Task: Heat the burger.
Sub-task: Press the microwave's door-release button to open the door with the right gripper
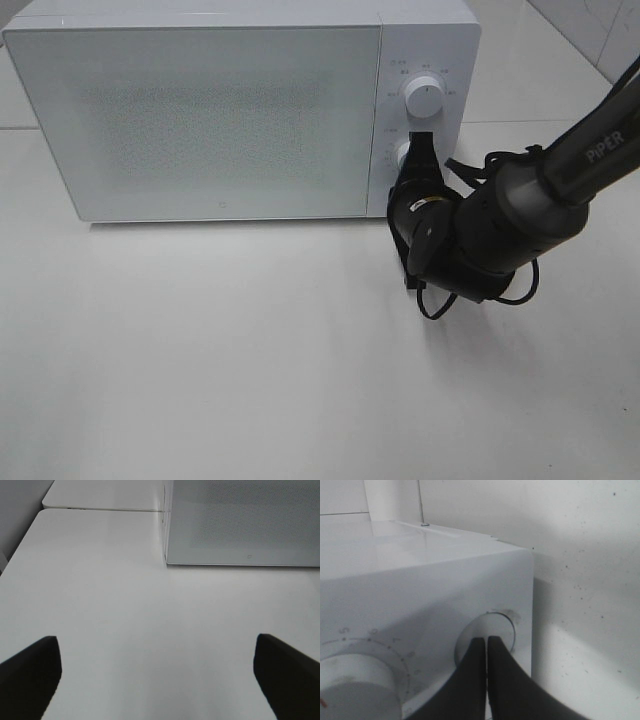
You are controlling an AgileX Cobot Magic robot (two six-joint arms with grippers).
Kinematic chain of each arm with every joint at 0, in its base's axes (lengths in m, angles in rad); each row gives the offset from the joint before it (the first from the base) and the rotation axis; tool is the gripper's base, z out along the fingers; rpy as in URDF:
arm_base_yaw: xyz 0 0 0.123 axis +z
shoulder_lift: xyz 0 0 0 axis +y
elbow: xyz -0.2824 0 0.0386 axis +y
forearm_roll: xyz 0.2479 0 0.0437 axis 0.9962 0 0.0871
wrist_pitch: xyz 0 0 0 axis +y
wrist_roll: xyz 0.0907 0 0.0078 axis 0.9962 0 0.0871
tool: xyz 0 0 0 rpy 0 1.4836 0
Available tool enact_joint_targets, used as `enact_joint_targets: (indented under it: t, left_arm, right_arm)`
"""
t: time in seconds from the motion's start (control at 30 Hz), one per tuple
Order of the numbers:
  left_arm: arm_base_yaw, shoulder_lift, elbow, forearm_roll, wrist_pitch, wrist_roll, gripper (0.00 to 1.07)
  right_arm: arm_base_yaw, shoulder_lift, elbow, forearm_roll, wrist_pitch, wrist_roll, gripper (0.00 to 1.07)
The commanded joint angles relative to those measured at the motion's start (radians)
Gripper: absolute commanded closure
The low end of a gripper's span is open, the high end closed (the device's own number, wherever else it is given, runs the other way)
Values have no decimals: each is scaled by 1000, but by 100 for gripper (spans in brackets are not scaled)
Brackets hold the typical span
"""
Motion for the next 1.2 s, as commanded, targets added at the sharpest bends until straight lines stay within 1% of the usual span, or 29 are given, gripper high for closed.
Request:
enact_joint_targets:
  t: [0.03, 0.5, 0.77, 0.97, 1.03, 1.07, 1.2]
  left_arm:
    - [1, -19, 4, 1, -5, -1, 7]
    - [1, -19, 4, 1, -5, -1, 7]
    - [1, -19, 4, 1, -5, -1, 7]
    - [1, -19, 4, 1, -5, -1, 7]
    - [1, -19, 4, 1, -5, -1, 7]
    - [1, -19, 4, 1, -5, -1, 7]
    - [1, -19, 4, 1, -5, -1, 7]
  right_arm:
    - [-6, 2, -8, -14, -4, -17, 107]
    - [-6, -1, -8, -39, -4, -17, 107]
    - [-6, -1, -10, -11, -59, -21, 107]
    - [-18, 14, -73, -15, -90, -47, 107]
    - [-18, 14, -79, -15, -108, -54, 107]
    - [-33, 14, -85, -17, -159, -77, 107]
    - [-44, 14, -100, -15, -193, -108, 107]
